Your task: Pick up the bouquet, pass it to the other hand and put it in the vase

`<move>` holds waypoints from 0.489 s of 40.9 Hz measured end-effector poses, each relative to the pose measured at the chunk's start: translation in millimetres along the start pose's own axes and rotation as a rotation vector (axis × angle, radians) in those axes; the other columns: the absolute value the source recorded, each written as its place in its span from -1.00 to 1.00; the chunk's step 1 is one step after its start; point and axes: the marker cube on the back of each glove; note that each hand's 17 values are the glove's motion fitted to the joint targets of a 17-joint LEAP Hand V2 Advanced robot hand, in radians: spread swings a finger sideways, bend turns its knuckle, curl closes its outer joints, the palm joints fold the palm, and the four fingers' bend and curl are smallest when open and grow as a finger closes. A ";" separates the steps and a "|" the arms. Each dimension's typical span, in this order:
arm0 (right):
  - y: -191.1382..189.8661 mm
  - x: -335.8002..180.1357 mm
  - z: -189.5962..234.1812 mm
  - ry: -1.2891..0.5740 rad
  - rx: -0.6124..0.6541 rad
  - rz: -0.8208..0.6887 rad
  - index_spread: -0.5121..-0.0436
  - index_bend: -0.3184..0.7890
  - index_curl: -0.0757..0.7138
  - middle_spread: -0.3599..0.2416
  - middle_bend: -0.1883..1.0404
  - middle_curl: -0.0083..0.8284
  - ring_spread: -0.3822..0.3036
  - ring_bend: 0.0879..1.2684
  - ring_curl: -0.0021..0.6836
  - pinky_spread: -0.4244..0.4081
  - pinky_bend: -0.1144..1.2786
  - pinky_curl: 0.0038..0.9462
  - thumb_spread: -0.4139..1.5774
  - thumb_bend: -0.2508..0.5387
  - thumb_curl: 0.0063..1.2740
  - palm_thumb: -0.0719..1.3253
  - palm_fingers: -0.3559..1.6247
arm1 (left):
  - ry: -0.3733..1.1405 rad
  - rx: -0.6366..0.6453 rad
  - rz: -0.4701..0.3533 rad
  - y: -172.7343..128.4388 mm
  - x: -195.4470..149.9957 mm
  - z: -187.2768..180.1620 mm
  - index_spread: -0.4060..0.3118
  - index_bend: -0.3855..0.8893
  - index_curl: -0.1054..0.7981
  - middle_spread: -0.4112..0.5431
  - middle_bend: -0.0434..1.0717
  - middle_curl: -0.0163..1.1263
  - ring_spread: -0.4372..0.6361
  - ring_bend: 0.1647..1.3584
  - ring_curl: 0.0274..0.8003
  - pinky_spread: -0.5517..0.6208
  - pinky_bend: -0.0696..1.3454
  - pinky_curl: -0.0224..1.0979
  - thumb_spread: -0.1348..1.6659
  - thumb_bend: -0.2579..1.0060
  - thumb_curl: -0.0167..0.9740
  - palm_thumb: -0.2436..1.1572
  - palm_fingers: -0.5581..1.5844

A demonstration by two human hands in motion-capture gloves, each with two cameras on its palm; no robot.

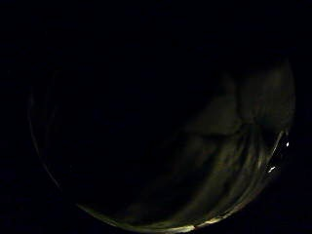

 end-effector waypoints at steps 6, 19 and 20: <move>-11.3 7.3 -14.2 -0.056 -0.128 -0.052 0.30 0.13 0.56 -0.29 0.46 0.38 -0.41 0.27 0.44 -0.68 0.06 -0.09 0.05 -0.52 -0.02 0.31 0.58 | -0.053 0.051 0.075 -11.3 25.0 -16.3 -0.57 0.09 0.08 -0.72 0.26 -0.02 -0.78 0.03 0.04 -0.64 -0.11 -0.19 -0.33 -0.56 0.18 0.50 0.85; -46.6 -25.0 -53.7 0.078 -0.146 -0.154 -0.38 -0.23 0.26 -0.42 -0.16 0.03 -0.40 -0.27 0.13 -0.04 -0.17 -0.19 0.31 -0.49 -0.24 -0.09 -0.09 | -0.008 0.115 0.127 -32.3 114.1 -64.5 -0.72 0.14 0.25 -0.85 0.34 0.02 -0.86 0.08 0.13 -0.73 -0.05 -0.15 -0.47 -0.64 0.36 0.55 0.81; -46.5 -26.9 -55.2 0.063 -0.144 -0.099 -0.50 -0.30 0.19 -0.40 -0.28 -0.03 -0.38 -0.31 0.09 0.01 -0.12 -0.18 0.32 -0.49 -0.25 -0.10 -0.20 | -0.015 0.113 0.121 -31.1 112.6 -71.5 -0.72 0.14 0.26 -0.86 0.34 0.02 -0.87 0.08 0.14 -0.73 -0.05 -0.15 -0.47 -0.64 0.37 0.55 0.81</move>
